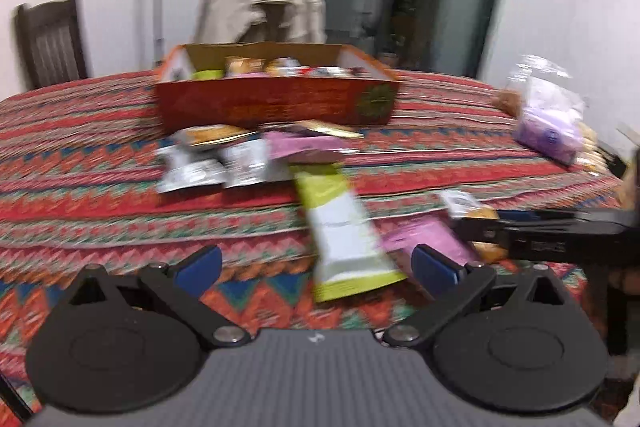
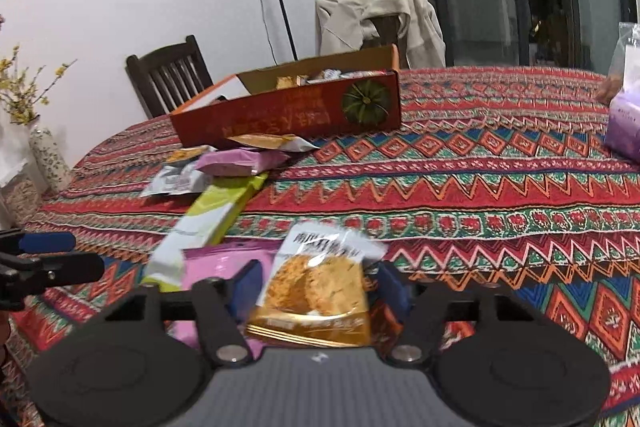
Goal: Organize snacks
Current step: 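Grasp a pink packet with the left tool while the right tool grasps an orange cracker packet, then carry both packets into the cardboard box and release them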
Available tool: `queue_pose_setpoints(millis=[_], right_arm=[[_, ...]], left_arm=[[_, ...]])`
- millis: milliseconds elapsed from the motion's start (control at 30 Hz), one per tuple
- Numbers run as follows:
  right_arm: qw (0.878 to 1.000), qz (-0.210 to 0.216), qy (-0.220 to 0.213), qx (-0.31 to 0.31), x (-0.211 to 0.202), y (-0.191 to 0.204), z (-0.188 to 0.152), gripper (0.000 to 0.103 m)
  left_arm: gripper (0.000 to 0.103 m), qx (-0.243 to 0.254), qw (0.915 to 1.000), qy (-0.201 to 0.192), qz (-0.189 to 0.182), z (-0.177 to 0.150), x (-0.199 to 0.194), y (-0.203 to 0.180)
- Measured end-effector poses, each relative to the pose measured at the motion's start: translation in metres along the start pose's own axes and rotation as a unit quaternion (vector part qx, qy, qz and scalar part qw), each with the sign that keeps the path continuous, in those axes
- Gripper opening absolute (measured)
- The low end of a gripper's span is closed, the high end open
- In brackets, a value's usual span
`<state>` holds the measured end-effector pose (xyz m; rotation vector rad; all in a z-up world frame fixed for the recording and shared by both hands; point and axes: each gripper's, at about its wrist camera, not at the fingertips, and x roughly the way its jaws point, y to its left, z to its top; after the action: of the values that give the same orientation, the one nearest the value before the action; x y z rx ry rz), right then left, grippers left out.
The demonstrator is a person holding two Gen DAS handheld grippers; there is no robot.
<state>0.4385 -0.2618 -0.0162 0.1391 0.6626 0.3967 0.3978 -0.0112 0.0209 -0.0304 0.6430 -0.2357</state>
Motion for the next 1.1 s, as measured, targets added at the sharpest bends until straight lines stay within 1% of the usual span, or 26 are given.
queue_pose_setpoints(millis=[67,100,133,167,200,267,333,400,467,533,600,633,667,700,767,833,967,1100], right_arm=[[1.000,-0.013,0.004,-0.009,0.004,-0.005,0.002,0.051],[1.000,-0.023,0.005,-0.018,0.005,-0.007,0.003,0.050],[0.999,-0.031,0.006,-0.023,0.005,-0.009,0.004,0.050],[0.999,-0.036,0.006,-0.029,0.005,-0.012,0.005,0.049],[0.998,-0.042,0.007,-0.038,0.004,-0.015,0.006,0.049],[0.997,-0.048,0.006,-0.053,0.003,-0.019,0.008,0.049],[0.997,-0.045,0.007,-0.059,-0.001,-0.028,0.008,0.049],[0.997,-0.039,0.011,-0.066,-0.004,-0.035,0.008,0.049],[0.996,-0.037,0.014,-0.078,-0.007,-0.038,0.006,0.049],[0.995,-0.035,0.017,-0.089,-0.012,-0.042,0.004,0.049],[0.995,-0.034,0.019,-0.095,-0.017,-0.047,0.002,0.049],[0.994,-0.035,0.021,-0.098,-0.019,-0.048,0.000,0.049],[0.994,-0.035,0.022,-0.101,-0.022,-0.050,-0.001,0.049],[0.994,-0.035,0.022,-0.103,-0.025,-0.052,-0.002,0.049],[0.993,-0.035,0.025,-0.107,-0.031,-0.054,-0.006,0.049],[0.993,-0.036,0.026,-0.110,-0.037,-0.055,-0.010,0.048],[0.993,-0.036,0.025,-0.106,-0.048,-0.056,-0.016,0.047],[0.994,-0.030,0.020,-0.098,-0.058,-0.051,-0.022,0.047]], left_arm=[[0.102,0.024,0.9993,0.009,-0.026,0.003,0.009,-0.018],[0.101,0.030,0.9990,0.012,-0.032,0.003,0.013,-0.027],[0.098,0.034,0.9986,0.016,-0.037,0.003,0.016,-0.038],[0.094,0.036,0.9982,0.020,-0.043,0.002,0.018,-0.049],[0.093,0.035,0.9979,0.023,-0.049,0.000,0.019,-0.057],[0.089,0.023,0.9980,0.029,-0.051,-0.003,0.022,-0.069],[0.088,0.004,0.9984,0.042,-0.037,-0.005,0.026,-0.078],[0.088,-0.032,0.9983,0.047,-0.012,-0.005,0.032,-0.083],[0.088,-0.070,0.9965,0.045,0.008,-0.004,0.038,-0.088],[0.088,-0.101,0.9936,0.046,0.016,-0.001,0.044,-0.092],[0.088,-0.109,0.9923,0.045,0.038,-0.001,0.052,-0.100],[0.085,-0.106,0.9921,0.044,0.049,-0.002,0.056,-0.105],[0.079,-0.102,0.9918,0.041,0.064,-0.003,0.061,-0.110],[0.074,-0.100,0.9911,0.044,0.077,-0.005,0.066,-0.114],[0.063,-0.085,0.9918,0.032,0.089,-0.007,0.068,-0.121],[0.061,-0.073,0.9926,0.025,0.094,-0.010,0.068,-0.126],[0.061,-0.075,0.9941,0.029,0.072,-0.014,0.059,-0.125],[0.061,-0.077,0.9948,0.021,0.063,-0.019,0.036,-0.121]])
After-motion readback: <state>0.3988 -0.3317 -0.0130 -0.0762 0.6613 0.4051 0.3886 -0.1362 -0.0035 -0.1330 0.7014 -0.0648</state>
